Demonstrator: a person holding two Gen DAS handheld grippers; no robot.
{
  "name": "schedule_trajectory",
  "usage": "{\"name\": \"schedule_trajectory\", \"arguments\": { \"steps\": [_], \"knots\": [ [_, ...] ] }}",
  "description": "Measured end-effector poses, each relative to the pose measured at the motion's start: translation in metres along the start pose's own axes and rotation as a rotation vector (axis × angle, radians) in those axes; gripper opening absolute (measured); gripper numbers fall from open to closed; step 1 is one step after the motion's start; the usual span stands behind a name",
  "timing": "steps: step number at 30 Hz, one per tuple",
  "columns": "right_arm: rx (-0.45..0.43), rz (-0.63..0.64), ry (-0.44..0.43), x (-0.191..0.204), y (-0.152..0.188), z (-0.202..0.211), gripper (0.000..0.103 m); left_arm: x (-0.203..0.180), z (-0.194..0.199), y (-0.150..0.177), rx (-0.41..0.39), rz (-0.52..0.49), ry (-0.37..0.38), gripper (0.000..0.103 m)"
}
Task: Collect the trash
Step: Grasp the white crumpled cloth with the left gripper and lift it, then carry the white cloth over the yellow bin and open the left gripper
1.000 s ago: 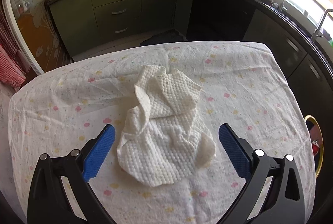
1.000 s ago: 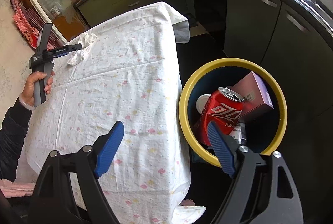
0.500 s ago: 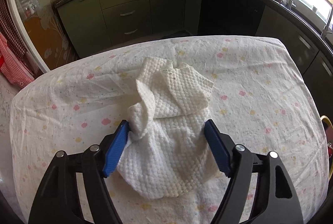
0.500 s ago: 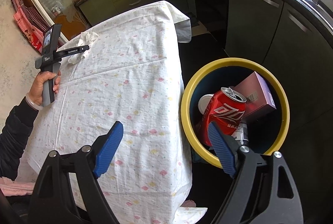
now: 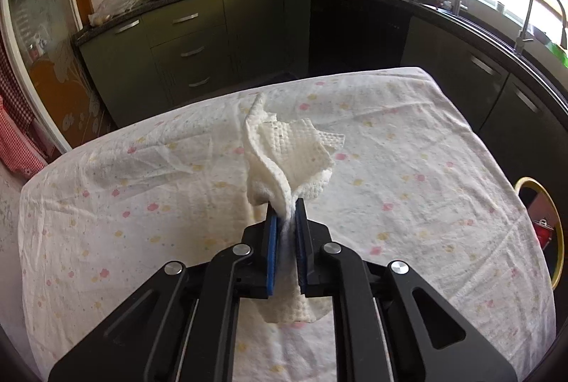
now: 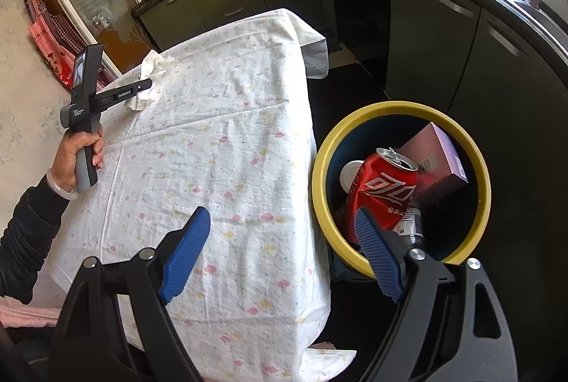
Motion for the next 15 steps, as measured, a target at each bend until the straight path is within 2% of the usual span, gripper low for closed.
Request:
{"name": "schedule_trajectory", "arguments": {
  "steps": [4, 8, 15],
  "knots": [
    [-0.029, -0.024, 0.022, -0.015, 0.006, 0.012, 0.079, -0.050, 0.035, -0.009, -0.050, -0.081, 0.063, 0.010],
    [-0.061, -0.063, 0.048, -0.037, 0.016, 0.027, 0.079, -0.117, 0.068, -0.018, -0.087, -0.171, 0.146, 0.010],
    [-0.111, -0.130, 0.095, -0.080, 0.040, 0.053, 0.079, -0.238, 0.102, -0.011, -0.084, -0.307, 0.301, 0.010]
  ]
}}
Point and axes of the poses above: each gripper's, at about its wrist camera, not at the fingertips, and z roughly against the way its jaws point, x to its left, y to its underside, the point moved 10 cm from there along -z, roughly the way its jaws point, and after that the axes turned 1 degree about -z, right-handed, at the moved point
